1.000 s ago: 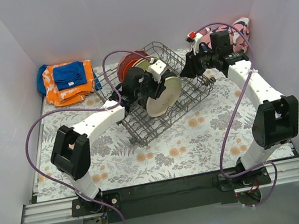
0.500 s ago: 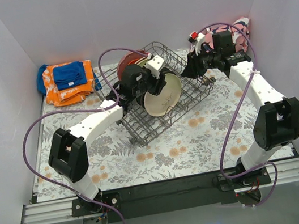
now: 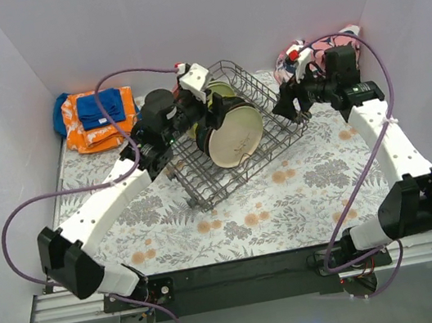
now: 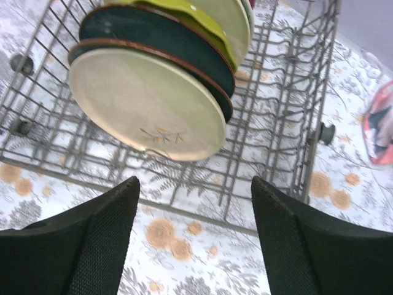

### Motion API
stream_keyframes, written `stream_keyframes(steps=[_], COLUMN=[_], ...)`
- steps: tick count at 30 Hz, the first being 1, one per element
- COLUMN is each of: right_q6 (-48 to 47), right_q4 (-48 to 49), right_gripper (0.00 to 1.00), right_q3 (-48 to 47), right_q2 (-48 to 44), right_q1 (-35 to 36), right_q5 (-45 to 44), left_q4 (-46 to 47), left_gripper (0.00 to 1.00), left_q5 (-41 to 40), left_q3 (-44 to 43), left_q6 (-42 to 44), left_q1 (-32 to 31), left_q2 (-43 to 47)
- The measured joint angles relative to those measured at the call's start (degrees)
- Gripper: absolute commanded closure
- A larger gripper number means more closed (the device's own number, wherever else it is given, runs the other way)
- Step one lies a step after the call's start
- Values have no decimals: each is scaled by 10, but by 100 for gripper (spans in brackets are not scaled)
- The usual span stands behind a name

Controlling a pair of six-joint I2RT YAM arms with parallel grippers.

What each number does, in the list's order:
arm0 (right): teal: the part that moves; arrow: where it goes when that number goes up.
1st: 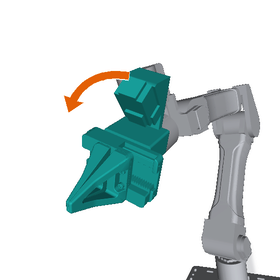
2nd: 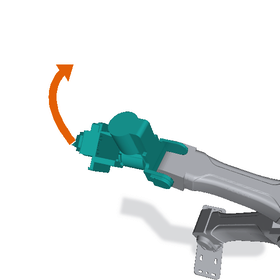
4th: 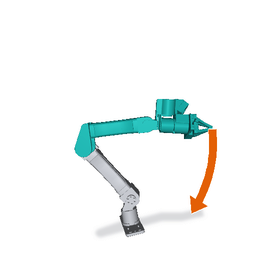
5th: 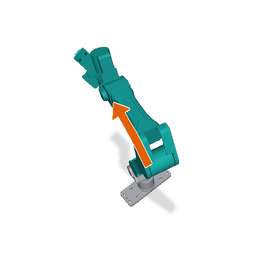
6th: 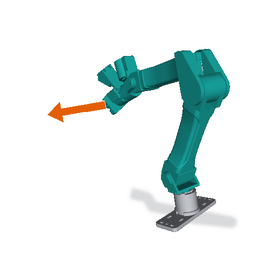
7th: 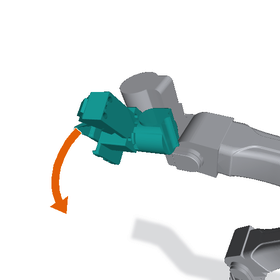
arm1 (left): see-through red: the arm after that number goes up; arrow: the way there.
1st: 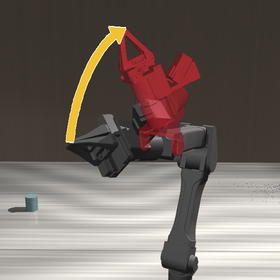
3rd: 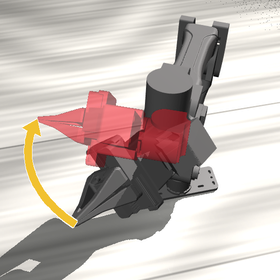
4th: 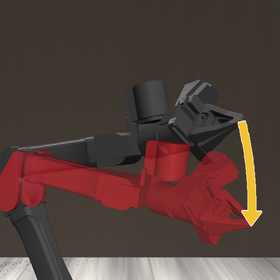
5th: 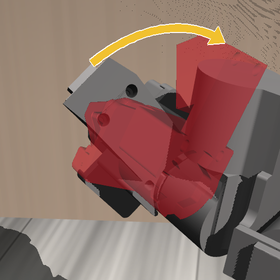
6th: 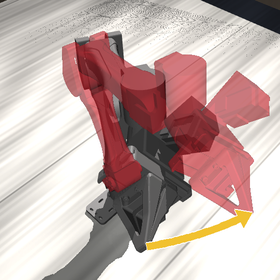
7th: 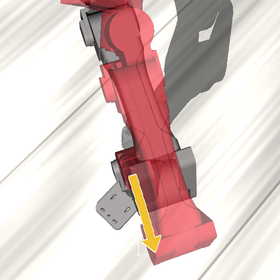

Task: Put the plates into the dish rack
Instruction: Reset the grippers

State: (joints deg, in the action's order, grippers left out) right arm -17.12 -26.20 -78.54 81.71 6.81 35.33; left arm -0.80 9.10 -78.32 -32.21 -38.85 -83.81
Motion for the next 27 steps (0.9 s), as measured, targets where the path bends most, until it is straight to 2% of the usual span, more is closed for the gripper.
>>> stream_keyframes(steps=[1,7,9,13,20,27], right_q6=[-5,-21,-6,41,127,153], right_q4=[-2,-2,13,42,70,86], right_gripper=[2,2,2,2,2,2], right_q3=[7,77,119,193,252,269], right_q2=[-11,-108,-155,-238,-337,-396], right_q1=[-1,-31,-43,-60,-61,-61], right_q5=[-8,-93,-139,-239,-436,-530], left_q4=[-9,-77,-108,-187,-288,-327], left_gripper=[34,26,22,21,21,21], left_q5=[-7,-35,-56,-114,-191,-218], left_q3=[3,97,126,176,230,238], left_q6=[-13,-113,-139,-194,-250,-272], left_q1=[1,38,58,109,132,132], left_q2=[20,189,240,327,422,488])
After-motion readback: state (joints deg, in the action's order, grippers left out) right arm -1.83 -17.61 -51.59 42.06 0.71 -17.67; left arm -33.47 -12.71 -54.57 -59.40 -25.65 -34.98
